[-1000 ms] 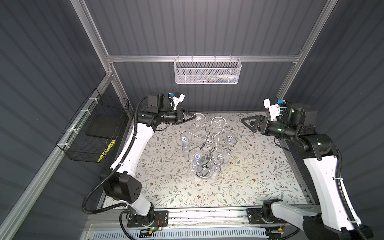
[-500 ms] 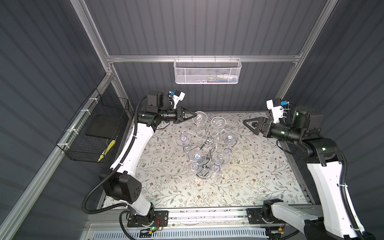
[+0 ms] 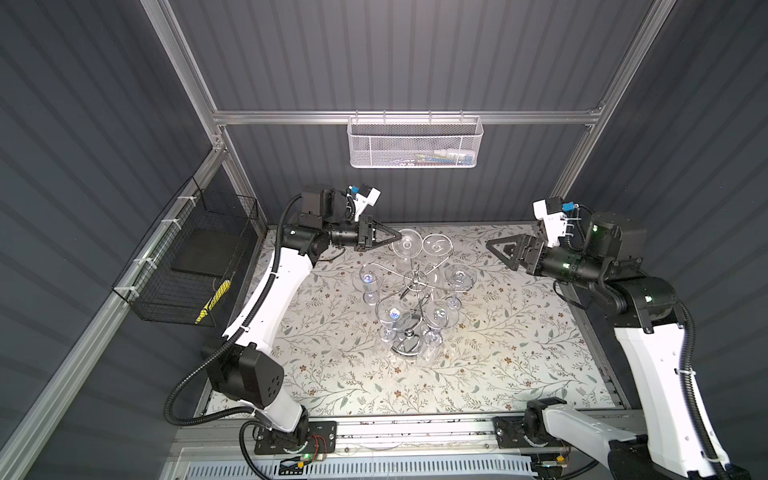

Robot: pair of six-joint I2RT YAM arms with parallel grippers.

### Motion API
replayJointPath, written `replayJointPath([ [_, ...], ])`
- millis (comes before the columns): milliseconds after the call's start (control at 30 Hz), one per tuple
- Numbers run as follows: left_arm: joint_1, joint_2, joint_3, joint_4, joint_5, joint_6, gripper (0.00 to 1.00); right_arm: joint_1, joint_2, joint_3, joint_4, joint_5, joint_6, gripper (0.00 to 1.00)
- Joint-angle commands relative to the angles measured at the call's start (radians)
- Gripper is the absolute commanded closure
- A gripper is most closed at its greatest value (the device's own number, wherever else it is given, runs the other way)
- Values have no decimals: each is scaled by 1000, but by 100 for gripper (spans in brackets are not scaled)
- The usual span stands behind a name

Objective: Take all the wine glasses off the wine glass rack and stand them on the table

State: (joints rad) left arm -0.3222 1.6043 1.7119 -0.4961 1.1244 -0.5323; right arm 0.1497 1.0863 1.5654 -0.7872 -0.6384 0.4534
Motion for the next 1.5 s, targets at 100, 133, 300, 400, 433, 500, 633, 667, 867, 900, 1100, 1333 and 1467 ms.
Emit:
replayJointPath([
  [100, -3, -72, -13, -18, 0, 12, 100, 4, -15, -1, -14, 6, 7, 9],
  [133, -3, -79, -15, -24, -7, 13, 100, 4, -17, -1, -15, 7, 6, 10],
  [300, -3, -126, -16, -78, -66, 42, 100, 4, -21, -1, -17, 8, 9, 10],
  [400, -3, -145, -5, -119, -105, 62, 100, 4, -22, -1, -19, 7, 9, 10],
  [433, -3, -151, -4, -128, -116, 64, 100, 3, -23, -1, -20, 7, 10, 10],
  [500, -3, -165, -6, -137, -134, 64, 100, 4, -26, -1, -21, 7, 11, 10],
  [633, -1, -191, -7, -160, -169, 71, 100, 4, -34, -2, -25, 9, 13, 10],
  [667, -2, -194, -3, -171, -175, 79, 100, 4, -36, -4, -26, 11, 14, 10],
  [867, -2, -202, 17, -211, -198, 98, 100, 4, -41, -9, -23, 11, 25, 10],
  [900, -2, -204, 16, -213, -208, 100, 100, 4, -43, -9, -22, 11, 24, 10],
  [1100, -2, -222, 67, -260, -329, 169, 100, 4, -36, 3, -8, 2, 46, 11],
  [1333, -2, -209, 225, -340, -478, 401, 100, 4, 24, 67, 122, -79, 174, 16],
  [1467, -3, -264, 147, -146, -446, 403, 100, 5, 80, 79, 245, -159, 258, 20],
])
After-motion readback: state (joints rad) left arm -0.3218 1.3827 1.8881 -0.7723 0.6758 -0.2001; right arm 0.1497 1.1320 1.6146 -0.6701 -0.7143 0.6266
